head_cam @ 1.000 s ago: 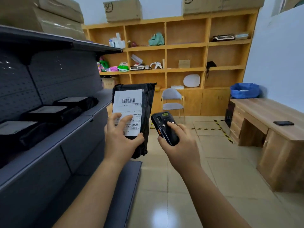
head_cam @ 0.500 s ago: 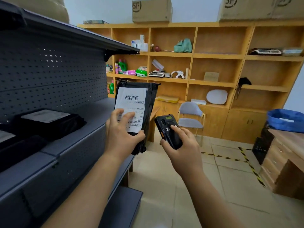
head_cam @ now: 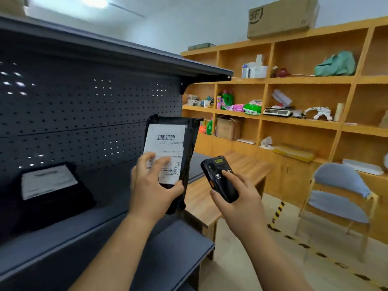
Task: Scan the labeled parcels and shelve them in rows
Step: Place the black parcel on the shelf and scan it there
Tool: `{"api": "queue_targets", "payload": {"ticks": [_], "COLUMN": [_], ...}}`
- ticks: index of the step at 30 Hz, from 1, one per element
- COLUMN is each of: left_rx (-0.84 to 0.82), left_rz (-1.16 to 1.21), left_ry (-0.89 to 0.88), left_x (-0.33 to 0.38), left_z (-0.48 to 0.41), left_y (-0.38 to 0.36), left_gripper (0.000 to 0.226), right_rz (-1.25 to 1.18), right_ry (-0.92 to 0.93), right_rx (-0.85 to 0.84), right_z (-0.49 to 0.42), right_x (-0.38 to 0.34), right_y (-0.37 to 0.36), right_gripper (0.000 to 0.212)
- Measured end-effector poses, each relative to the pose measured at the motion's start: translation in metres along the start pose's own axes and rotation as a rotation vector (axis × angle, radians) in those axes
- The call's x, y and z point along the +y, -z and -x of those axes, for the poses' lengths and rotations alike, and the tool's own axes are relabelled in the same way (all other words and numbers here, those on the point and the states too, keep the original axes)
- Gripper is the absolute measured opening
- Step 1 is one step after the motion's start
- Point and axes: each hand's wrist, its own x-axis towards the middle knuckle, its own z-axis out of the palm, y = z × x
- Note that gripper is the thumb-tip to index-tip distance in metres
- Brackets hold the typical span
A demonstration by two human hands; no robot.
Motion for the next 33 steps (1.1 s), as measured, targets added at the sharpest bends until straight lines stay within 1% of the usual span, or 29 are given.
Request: {"api": "queue_targets", "payload": {"ticks": [6, 9, 11, 16, 22, 25, 27, 33], "left_rx": [0.127, 0.183, 0.190, 0.112, 0.002, -0.108, -0.141, -0.105], "left_rz": [-0.191, -0.244, -0.284, -0.461, -0.649, -0.730, -0.782, -0.858], "left_ry": [0.243, 0.341, 0.405, 0.570, 0.853, 0.985, 1.030, 1.062], "left_x": [-0.046, -0.060, -0.063, -0.052, -0.040, -0.041, -0.044, -0.050], "left_z": [-0.028, -0.046, -0.059, -0.084, -0.106, -0.117, -0.121, -0.130], "left_y": [0.001, 0.000, -0.003, -0.020, -0.048, -0.069, -0.081, -0.094], "left_gripper": [0.061, 0.061, 0.061, 0.065, 0.068, 0.074, 0.076, 0.077], "right_rz": [-0.132, -0.190, -0.234, -0.327, -0.418, -0.447, -0.462, -0.504], "right_ry": [0.125, 0.176, 0.191, 0.236, 0.286, 0.289, 0.292, 0.297], "right_rx": [-0.212, -0.284, -0.325, -0.411, -0.528, -0.590, -0.626, -0.683], "right_z": [-0.078, -0.107, -0.123, -0.156, -0.185, -0.198, -0.207, -0.220], "right_x": [0.013, 0.015, 0.018, 0.028, 0.053, 0.072, 0.081, 0.090], "right_y": [-0.088, -0.128, -0.150, -0.183, -0.199, -0.201, -0.203, -0.212], "right_gripper": [0.054, 0.054, 0.054, 0.053, 0.054, 0.054, 0.054, 0.054]}}
